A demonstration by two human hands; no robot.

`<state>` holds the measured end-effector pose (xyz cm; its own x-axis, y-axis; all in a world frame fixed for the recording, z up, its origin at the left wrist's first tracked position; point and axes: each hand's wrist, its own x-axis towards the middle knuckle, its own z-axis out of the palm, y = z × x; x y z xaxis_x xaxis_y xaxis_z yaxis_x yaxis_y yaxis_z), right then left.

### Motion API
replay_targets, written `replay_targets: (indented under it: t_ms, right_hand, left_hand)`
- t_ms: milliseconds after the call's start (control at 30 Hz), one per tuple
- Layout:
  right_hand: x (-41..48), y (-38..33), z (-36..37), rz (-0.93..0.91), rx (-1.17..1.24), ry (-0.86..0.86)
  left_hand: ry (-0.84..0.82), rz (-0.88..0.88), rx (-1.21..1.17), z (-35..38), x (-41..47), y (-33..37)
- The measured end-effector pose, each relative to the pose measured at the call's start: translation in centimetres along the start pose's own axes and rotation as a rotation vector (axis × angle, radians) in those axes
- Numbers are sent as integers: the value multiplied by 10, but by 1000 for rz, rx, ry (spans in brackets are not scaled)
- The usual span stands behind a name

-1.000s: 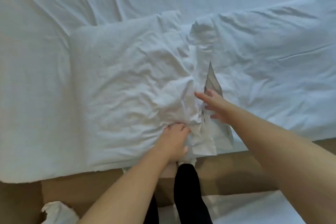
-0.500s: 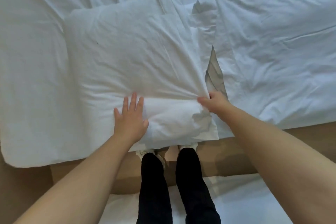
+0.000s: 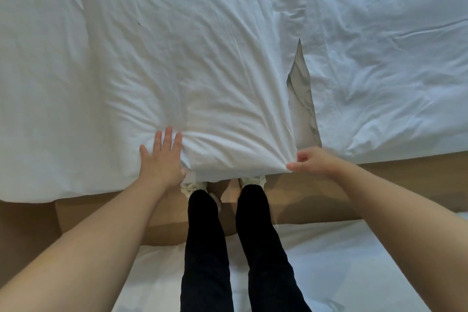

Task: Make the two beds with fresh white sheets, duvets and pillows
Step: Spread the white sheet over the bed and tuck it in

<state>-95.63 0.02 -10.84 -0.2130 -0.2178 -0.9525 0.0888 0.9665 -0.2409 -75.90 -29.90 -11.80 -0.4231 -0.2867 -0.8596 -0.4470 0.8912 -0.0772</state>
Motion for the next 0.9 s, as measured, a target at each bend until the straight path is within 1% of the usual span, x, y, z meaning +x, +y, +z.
replay_targets:
  t_ms: [100,200,233,267,333,367,400,433,467,567,600,633,733,767,800,900]
  right_hand:
    - [0,-3,8,8,11,26]
    - [3,-6,15,23,12,160]
    - [3,-8,18,7,52,185]
    - [0,-13,22,-20,126,179]
    - [-5,-19,32,-20,334,77]
    - [-7,-18,36,-5,398,24]
    - [-8,-16,38,13,411,-16]
    - [-7,-11,39,30,388,-30]
    - [-6,-7,37,42,349,-6]
    - [-1,2,25,73,317,168]
    - [0,5,23,85,317,187]
    - [1,8,23,96,298,169]
    - [-3,-3,30,168,161,-39]
    - [-2,-9,30,162,174,-74]
    - [0,-19,25,140,224,-59]
    - [17,-64,-4,2,380,106]
  left_hand:
    - [-8,-15,-20,1,0,0]
    - [-9,-14,-28,5,-2,2]
    - [-8,-18,-28,5,-3,2]
    - [-8,-24,-31,5,-3,3]
    - [-6,-25,-46,4,-3,5]
    - [-6,-13,-55,4,-4,8]
    - [-3,14,-53,6,-6,12]
    - [4,53,-32,9,-9,16]
    - [10,91,-4,13,-13,19]
    - [3,132,54,19,-16,18]
    - [-12,134,64,19,-15,15]
    - [-32,133,70,18,-15,12]
    - [-69,114,80,16,-17,5]
    - [-52,121,77,14,-19,5]
    - [1,131,59,10,-19,5]
    - [222,174,23,-22,-5,8]
